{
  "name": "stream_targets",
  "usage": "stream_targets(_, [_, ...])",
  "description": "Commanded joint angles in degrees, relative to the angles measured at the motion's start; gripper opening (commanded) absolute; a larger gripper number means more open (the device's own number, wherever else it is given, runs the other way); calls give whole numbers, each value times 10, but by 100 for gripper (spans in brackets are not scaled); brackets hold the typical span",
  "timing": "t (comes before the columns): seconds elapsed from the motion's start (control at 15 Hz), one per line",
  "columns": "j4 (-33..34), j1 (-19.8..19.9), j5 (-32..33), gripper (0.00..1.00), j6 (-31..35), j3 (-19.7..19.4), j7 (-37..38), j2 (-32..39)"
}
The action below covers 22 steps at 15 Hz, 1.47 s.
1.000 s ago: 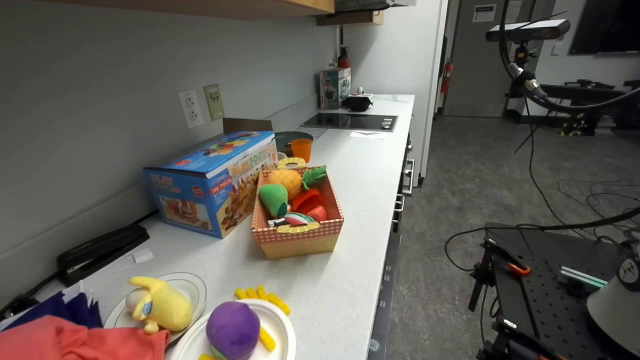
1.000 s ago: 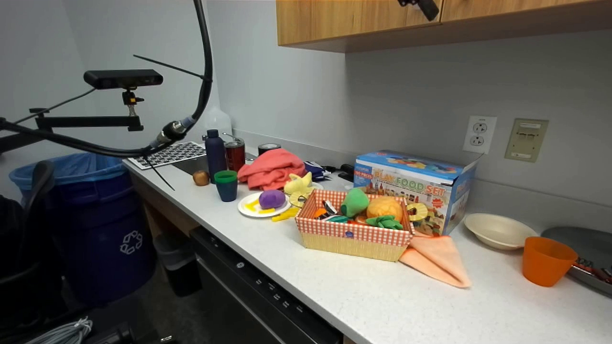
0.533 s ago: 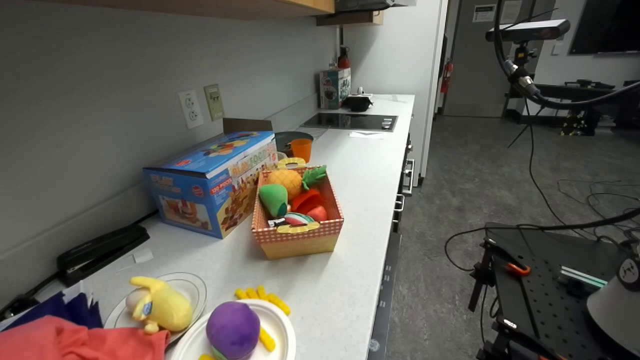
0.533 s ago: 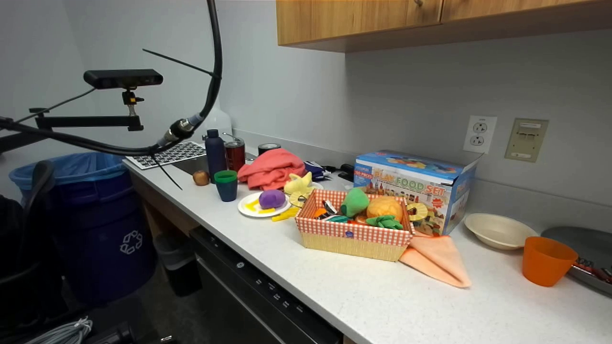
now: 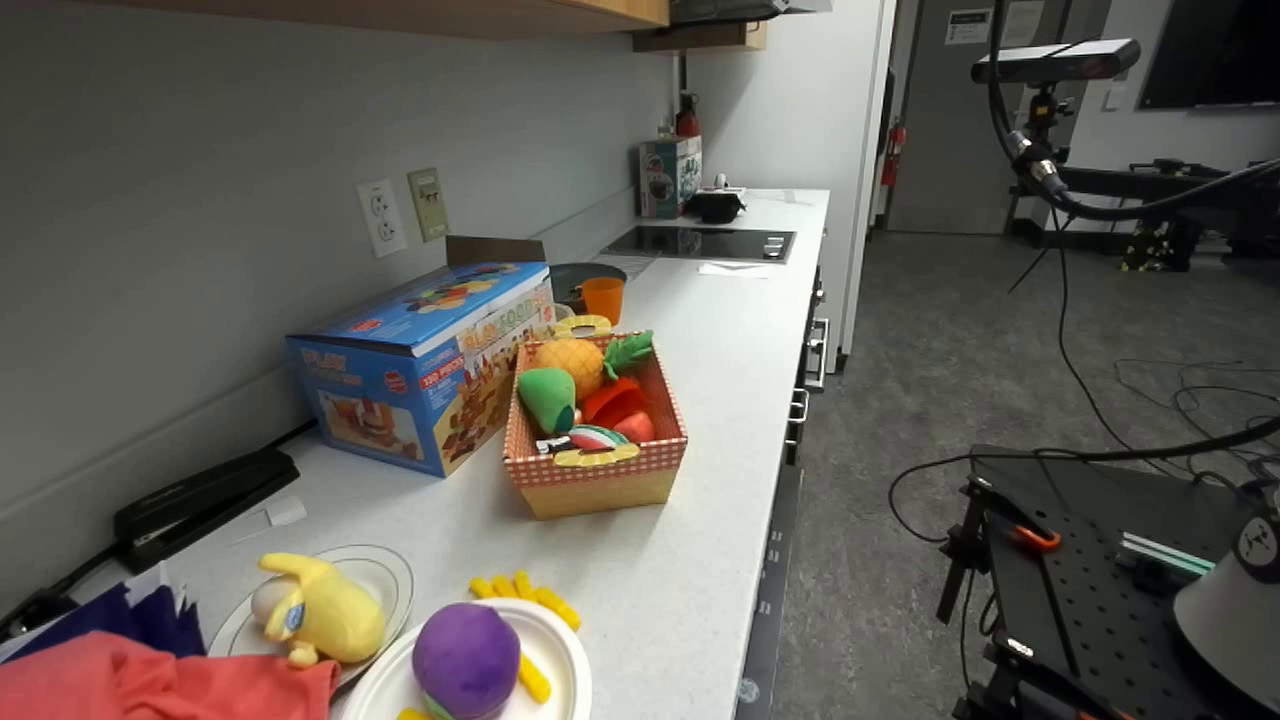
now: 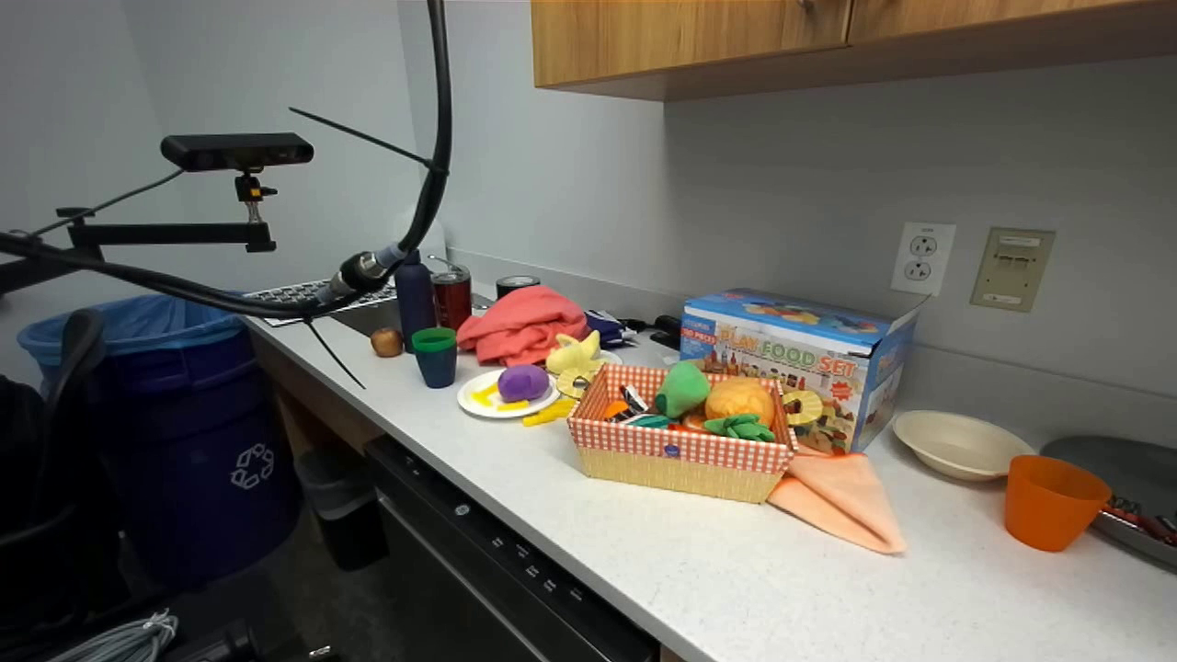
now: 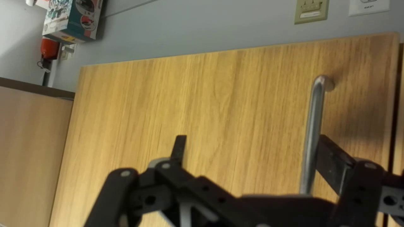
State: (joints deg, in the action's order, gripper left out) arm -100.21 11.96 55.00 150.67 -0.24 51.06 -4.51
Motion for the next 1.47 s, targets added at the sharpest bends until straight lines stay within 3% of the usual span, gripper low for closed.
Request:
stream_targets(0.0, [17,5,57,100,-25,3,34,-1])
stream_targets(0.47, [-9,3,85,100,-76,9,13,-26])
stream_targets(0.93, [-96,34,115,100,-43,-33,19,-77])
stream_targets(1.4, [-159,47,156,100,-32,-48,29,-154])
